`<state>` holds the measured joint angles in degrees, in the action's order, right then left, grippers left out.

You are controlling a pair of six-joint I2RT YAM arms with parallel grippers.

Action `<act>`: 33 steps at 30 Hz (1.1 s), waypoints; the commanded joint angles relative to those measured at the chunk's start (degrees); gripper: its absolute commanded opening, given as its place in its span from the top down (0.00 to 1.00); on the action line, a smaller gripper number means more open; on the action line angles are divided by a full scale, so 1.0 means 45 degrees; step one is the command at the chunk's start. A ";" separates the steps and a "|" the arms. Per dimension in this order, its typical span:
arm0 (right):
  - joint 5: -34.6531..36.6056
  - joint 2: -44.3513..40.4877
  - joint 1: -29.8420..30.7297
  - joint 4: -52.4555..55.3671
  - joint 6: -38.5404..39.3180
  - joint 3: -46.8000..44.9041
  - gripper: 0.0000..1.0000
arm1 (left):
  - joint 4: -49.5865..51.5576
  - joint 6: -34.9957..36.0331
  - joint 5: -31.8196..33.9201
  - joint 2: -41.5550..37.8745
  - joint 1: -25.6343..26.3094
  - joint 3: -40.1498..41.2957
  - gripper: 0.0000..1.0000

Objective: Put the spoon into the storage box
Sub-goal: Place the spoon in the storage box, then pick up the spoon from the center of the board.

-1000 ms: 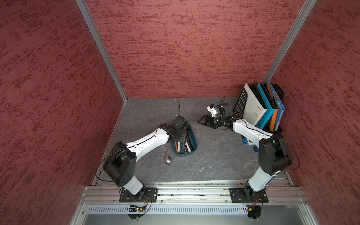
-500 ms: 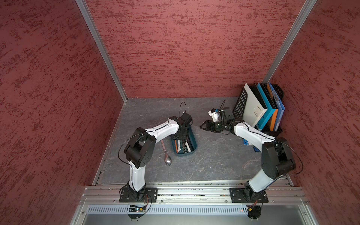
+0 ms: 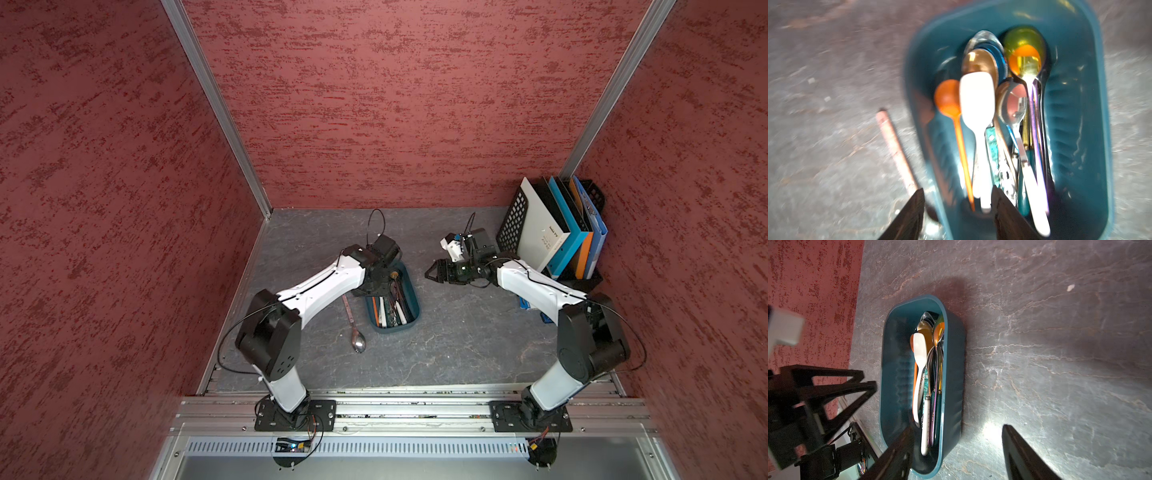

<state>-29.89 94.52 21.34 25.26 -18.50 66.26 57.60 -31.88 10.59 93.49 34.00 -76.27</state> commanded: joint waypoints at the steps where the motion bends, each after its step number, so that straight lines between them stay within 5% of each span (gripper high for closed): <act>1: 0.0379 -0.0191 0.0109 0.0386 0.0509 0.0376 0.31 | 0.1309 -0.1377 -0.0239 -0.1189 -0.0861 0.1074 0.46; 6: 0.0428 -0.0352 0.0116 0.0593 0.0853 0.0354 0.31 | 0.1338 -0.1768 -0.1081 -0.1917 -0.1818 0.2533 0.47; 26: 0.1075 -0.0650 0.0086 0.2576 0.3207 0.1272 0.31 | -0.1692 -0.2966 -0.2565 0.0939 -0.1988 0.4168 0.48; 33: 0.1093 -0.0531 0.0096 0.2485 0.3377 0.1224 0.33 | -0.2314 -0.2577 -0.2734 0.1554 -0.2008 0.4479 0.69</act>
<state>-26.09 93.30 21.34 36.10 -4.82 70.63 50.00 -44.03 -1.56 98.04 25.32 -57.32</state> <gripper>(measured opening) 0.672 0.340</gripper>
